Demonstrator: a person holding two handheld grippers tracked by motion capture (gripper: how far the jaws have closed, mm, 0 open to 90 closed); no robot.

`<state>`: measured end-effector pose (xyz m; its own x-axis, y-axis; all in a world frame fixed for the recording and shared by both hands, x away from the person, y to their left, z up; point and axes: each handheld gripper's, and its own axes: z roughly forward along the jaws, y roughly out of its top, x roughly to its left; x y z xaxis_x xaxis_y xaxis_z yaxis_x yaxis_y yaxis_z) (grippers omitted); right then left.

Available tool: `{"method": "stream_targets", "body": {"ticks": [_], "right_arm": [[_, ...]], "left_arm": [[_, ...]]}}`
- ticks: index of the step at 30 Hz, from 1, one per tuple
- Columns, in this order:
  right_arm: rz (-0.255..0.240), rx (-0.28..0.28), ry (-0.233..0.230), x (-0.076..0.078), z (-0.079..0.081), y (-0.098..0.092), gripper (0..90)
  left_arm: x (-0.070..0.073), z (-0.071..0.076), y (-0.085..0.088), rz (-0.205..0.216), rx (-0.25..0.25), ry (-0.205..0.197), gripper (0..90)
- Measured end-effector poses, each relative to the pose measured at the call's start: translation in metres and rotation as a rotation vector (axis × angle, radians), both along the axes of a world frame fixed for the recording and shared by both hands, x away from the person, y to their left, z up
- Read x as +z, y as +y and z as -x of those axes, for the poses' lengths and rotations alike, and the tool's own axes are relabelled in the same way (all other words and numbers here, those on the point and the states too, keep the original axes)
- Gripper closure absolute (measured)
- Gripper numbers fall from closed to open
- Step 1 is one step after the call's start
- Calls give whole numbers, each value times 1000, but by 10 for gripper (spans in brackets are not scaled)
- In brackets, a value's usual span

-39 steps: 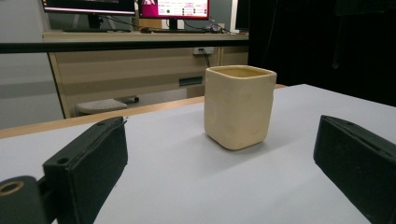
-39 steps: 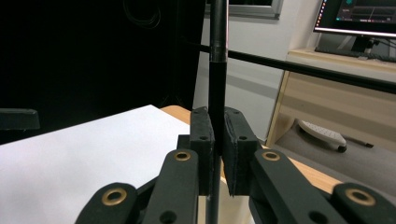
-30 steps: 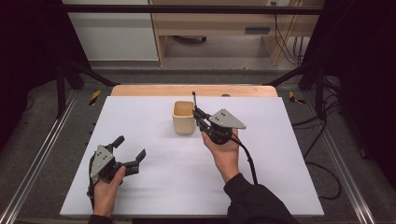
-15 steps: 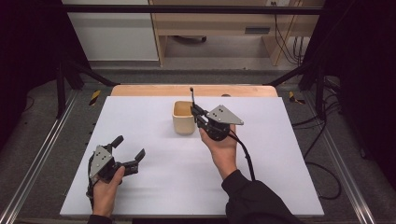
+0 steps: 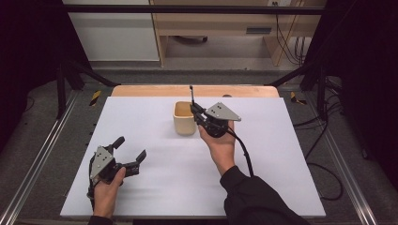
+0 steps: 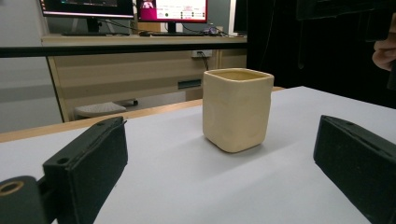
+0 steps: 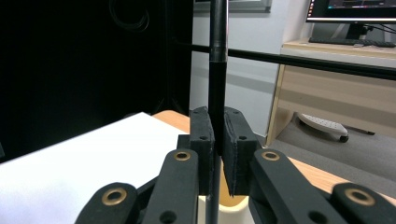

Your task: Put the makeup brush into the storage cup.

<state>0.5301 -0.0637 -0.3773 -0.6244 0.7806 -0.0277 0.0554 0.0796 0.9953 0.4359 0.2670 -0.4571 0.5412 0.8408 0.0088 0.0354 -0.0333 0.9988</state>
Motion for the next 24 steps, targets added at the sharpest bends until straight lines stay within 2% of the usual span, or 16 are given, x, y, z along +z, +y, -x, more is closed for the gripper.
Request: {"method": "stream_targets", "body": {"ticks": [3, 7, 9, 14, 15, 16, 24], "right_arm": [[-16, 4, 11, 0, -3, 2, 838], [-19, -2, -2, 2, -7, 4, 838], [-30, -7, 7, 2, -9, 5, 838], [-36, -11, -6, 1, -12, 6, 838], [-47, -14, 5, 2, -11, 7, 838], [-39, -10, -15, 2, -12, 6, 838], [-70, -15, -26, 6, -13, 12, 838]], "left_arm": [[0, 0, 0, 4, -2, -1, 26], [0, 0, 0, 5, -3, -5, 26], [0, 0, 0, 3, -2, -3, 26], [0, 0, 0, -1, -3, -2, 26], [0, 0, 0, 0, -3, -3, 26], [0, 0, 0, 3, -3, -4, 26], [0, 0, -1, -1, -4, -4, 26]]}}
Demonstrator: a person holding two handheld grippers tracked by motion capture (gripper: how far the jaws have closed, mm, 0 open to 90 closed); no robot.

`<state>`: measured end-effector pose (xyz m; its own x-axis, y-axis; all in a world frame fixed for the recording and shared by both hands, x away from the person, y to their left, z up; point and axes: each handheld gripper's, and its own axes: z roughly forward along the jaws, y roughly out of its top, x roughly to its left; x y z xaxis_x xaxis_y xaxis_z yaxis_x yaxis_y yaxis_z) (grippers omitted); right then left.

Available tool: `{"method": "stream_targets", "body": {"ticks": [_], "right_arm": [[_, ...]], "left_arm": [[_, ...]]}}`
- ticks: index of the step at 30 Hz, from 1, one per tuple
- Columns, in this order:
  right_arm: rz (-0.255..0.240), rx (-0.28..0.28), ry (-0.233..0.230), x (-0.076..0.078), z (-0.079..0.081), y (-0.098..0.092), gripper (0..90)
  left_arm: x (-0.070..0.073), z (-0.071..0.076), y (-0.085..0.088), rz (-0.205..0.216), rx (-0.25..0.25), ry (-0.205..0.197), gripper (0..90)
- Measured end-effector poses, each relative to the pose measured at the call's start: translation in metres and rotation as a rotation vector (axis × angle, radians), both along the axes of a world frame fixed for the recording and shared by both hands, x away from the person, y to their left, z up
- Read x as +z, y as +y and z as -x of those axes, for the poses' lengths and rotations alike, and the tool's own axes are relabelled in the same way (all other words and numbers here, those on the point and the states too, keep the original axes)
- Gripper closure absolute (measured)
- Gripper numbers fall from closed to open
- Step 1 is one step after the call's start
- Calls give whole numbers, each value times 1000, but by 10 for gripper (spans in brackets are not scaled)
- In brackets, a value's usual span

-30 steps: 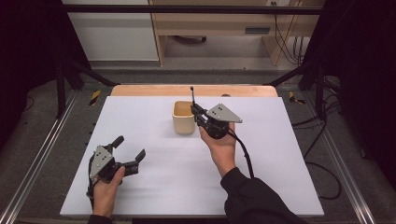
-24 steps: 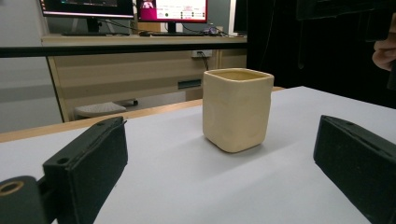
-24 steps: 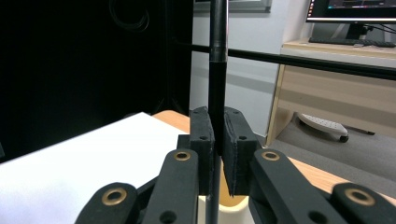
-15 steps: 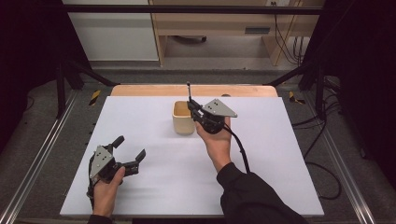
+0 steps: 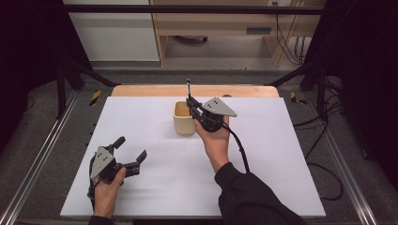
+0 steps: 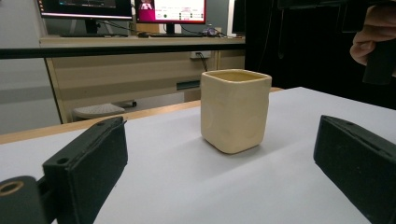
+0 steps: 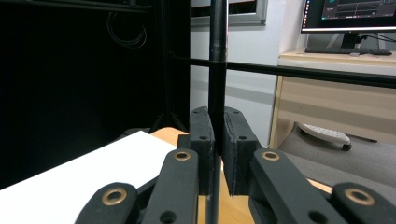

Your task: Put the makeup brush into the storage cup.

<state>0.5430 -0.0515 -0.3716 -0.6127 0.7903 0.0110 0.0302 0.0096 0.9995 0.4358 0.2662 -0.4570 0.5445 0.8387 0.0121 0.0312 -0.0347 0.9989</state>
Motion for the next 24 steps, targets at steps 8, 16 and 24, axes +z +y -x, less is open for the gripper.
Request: {"method": "stream_targets", "body": {"ticks": [8, 16, 24], "right_arm": [[-9, 19, -30, -2, -2, 5, 838], [-17, 4, -33, -4, -7, 8, 838], [-20, -12, -36, -8, -9, 10, 838]], "left_arm": [[1, 0, 1, 5, 0, -6, 26], [1, -1, 0, 17, 7, -8, 26], [1, -1, 1, 28, 16, -14, 25]]}}
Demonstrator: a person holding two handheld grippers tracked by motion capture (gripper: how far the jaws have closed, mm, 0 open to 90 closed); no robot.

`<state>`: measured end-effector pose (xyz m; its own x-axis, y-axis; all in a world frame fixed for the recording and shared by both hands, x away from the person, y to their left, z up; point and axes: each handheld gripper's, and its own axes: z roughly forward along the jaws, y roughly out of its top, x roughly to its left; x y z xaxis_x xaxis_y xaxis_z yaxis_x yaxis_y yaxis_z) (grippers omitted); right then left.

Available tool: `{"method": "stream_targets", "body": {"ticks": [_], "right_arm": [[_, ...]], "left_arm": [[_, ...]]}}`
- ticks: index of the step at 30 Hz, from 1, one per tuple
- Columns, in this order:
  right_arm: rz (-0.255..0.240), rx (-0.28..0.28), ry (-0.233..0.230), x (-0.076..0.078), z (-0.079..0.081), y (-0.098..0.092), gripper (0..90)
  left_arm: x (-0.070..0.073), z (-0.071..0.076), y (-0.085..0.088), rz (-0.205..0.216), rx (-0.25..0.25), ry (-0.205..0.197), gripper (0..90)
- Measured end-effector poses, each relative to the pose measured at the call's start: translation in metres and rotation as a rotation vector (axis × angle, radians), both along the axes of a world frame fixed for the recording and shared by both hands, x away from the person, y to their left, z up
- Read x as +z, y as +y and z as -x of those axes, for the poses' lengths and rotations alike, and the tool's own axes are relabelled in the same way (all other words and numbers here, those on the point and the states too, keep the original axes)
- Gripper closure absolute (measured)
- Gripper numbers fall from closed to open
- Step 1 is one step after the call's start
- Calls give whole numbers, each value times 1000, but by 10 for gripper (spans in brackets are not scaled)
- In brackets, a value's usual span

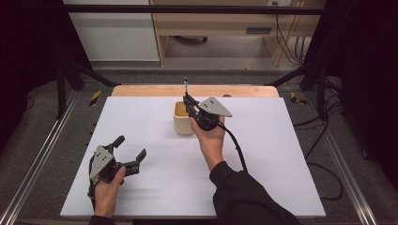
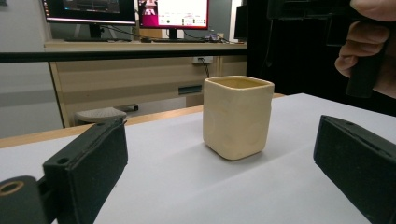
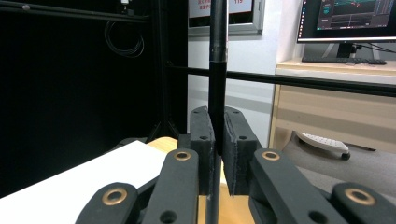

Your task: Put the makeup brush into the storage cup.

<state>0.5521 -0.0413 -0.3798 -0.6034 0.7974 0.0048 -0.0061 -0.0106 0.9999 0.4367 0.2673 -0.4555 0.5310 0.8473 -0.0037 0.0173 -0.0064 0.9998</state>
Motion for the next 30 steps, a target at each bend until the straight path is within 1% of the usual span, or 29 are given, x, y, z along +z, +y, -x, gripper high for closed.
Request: {"method": "stream_targets", "body": {"ticks": [1, 3, 5, 9, 12, 15, 18, 22, 23, 24, 27, 28, 30], "right_arm": [[-3, 2, -6, 0, 0, 1, 838], [7, 2, -15, 0, 1, 1, 838], [-1, -1, -11, 1, 1, 2, 838], [3, -9, -11, 0, -2, 1, 838], [4, -12, -6, -3, -3, 1, 838], [10, -12, -11, -5, -5, 1, 838], [2, -12, -9, -6, -7, 0, 838], [-9, -23, -9, -7, -9, -1, 838], [-7, -25, -20, -8, -10, -1, 838], [-18, -26, -4, -8, -9, 0, 838], [-11, -26, -14, -9, -11, -1, 838], [-13, -27, -7, -10, -11, -1, 838], [-14, -28, -8, -10, -12, -1, 838]], "left_arm": [[0, 0, 1, 4, 1, 0, 22], [0, 0, 1, 7, 1, -2, 21], [0, 0, 1, 8, 0, -2, 21], [0, 0, 0, 10, -12, -1, 19], [0, 0, 0, 2, -18, -2, 18], [1, -1, 0, -4, -26, -4, 20], [0, -1, 1, 2, -25, -3, 20], [0, -1, 2, -6, -24, -2, 20], [0, -1, 2, -6, -24, -2, 20], [0, -1, 2, -7, -24, -1, 20], [0, -1, 1, -9, -24, 0, 20], [0, -1, 1, -9, -24, 1, 20], [0, -1, 1, -12, -25, -1, 20]]}}
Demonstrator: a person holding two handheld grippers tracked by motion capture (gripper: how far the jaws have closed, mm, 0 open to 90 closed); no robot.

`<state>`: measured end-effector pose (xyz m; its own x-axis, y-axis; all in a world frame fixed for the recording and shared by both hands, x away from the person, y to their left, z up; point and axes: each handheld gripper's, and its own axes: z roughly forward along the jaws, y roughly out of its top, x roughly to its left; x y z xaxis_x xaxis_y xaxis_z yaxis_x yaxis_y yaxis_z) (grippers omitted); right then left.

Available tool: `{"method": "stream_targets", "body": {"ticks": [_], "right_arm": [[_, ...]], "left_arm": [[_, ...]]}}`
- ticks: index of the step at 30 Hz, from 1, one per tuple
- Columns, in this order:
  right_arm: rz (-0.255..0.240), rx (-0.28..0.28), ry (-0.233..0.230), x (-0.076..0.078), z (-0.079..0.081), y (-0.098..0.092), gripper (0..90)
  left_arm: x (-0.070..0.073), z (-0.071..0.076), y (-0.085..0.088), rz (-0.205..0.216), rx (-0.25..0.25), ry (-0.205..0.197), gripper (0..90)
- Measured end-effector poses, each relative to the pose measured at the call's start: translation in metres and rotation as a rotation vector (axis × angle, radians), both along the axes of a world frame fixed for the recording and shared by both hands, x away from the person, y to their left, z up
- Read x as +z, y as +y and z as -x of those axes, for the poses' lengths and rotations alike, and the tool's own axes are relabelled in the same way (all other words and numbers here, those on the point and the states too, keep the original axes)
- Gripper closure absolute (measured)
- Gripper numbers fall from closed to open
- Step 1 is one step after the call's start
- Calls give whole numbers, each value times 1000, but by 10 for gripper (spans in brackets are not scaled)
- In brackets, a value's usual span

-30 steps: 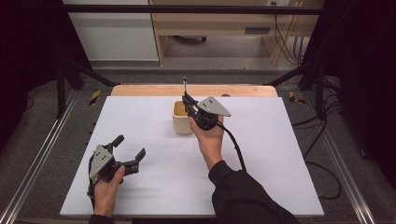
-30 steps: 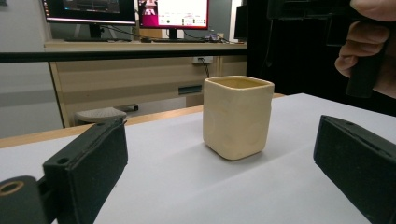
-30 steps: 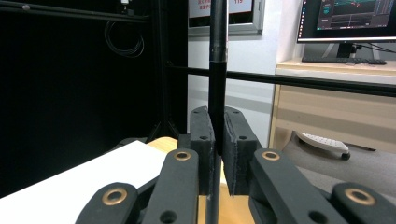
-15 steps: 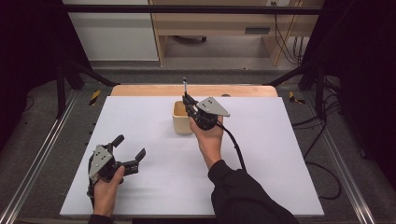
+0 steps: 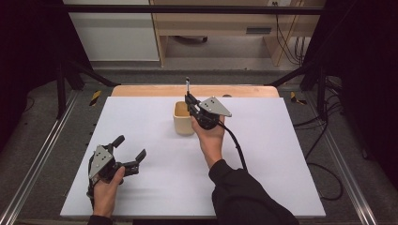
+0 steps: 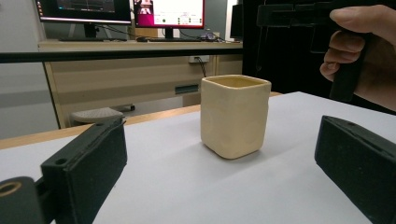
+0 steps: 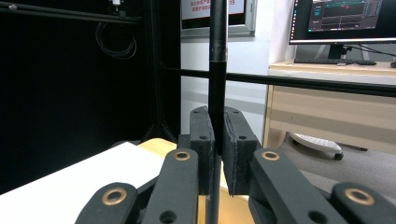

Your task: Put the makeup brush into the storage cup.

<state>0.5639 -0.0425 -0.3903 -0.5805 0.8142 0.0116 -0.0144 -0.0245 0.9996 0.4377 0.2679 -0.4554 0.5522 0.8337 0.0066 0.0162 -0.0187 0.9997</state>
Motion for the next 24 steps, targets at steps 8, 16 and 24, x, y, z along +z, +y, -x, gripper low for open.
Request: {"method": "stream_targets", "body": {"ticks": [8, 16, 24], "right_arm": [[6, -1, 11, -3, -2, 0, 838], [22, -1, 16, -7, -4, 1, 838], [33, -2, 30, -11, -5, 4, 838]], "left_arm": [[0, 0, -1, -5, -2, 0, 20], [0, 0, 0, -7, 1, -1, 20], [0, 0, 0, -7, 1, -2, 20]]}}
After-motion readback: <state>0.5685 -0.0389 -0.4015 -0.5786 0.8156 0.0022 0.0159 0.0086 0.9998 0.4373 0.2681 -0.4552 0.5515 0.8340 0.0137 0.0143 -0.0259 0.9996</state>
